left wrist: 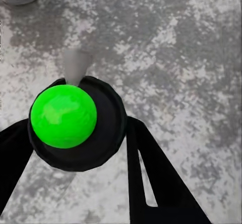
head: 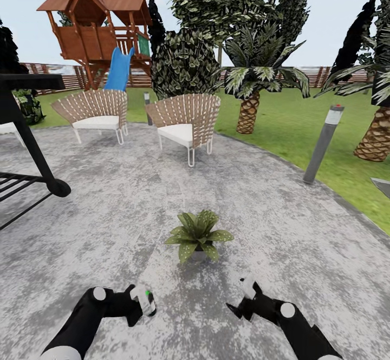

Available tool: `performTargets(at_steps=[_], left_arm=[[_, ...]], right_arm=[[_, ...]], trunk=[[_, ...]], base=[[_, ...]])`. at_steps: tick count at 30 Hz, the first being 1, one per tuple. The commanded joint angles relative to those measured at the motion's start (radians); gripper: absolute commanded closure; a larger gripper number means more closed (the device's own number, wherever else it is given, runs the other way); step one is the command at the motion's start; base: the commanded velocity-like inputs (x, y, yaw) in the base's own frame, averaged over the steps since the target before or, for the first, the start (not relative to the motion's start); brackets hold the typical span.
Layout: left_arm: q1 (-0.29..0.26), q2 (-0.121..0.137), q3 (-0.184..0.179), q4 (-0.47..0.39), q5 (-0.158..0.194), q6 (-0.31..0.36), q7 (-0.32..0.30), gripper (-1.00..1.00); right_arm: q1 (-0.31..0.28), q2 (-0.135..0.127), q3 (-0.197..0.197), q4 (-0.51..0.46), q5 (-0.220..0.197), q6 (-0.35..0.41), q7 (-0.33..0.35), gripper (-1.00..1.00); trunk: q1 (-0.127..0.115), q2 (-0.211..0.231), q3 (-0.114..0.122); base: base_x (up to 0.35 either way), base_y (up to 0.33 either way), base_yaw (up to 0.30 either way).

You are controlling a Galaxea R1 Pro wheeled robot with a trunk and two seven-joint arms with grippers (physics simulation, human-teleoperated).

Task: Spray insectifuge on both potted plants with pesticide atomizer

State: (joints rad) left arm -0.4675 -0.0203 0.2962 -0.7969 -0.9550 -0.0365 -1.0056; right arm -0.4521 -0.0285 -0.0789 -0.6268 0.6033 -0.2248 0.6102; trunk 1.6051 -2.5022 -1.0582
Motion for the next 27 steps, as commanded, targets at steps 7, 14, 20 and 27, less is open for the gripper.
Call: performTargets(at_steps=[7,14,20,27], left_arm=[[-0.008,0.010,-0.197,0.000,-0.185,0.110,-0.075,1.00],[-0.004,0.001,-0.203,0.000,-0.189,0.120,-0.077,1.00],[-0.005,-0.005,-0.197,0.008,-0.187,0.117,-0.070,1.00],[-0.005,-0.015,-0.196,0.012,-0.177,0.110,-0.053,1.00]], right_arm=[[-0.060,0.023,0.247,-0.004,0.014,-0.001,0.104,1.00],[-0.067,0.029,0.254,-0.038,0.007,0.000,0.219,1.00],[-0.068,0.087,0.255,-0.043,0.006,0.039,0.227,1.00],[-0.072,0.147,0.254,-0.043,0.004,0.109,0.228,1.00]], trunk=[[0.000,0.000,-0.001],[0.000,0.000,-0.001],[0.000,0.000,-0.001],[0.000,0.000,-0.001]], base=[[0.000,0.000,0.000],[0.000,0.000,0.000],[0.000,0.000,0.000],[0.000,0.000,0.000]])
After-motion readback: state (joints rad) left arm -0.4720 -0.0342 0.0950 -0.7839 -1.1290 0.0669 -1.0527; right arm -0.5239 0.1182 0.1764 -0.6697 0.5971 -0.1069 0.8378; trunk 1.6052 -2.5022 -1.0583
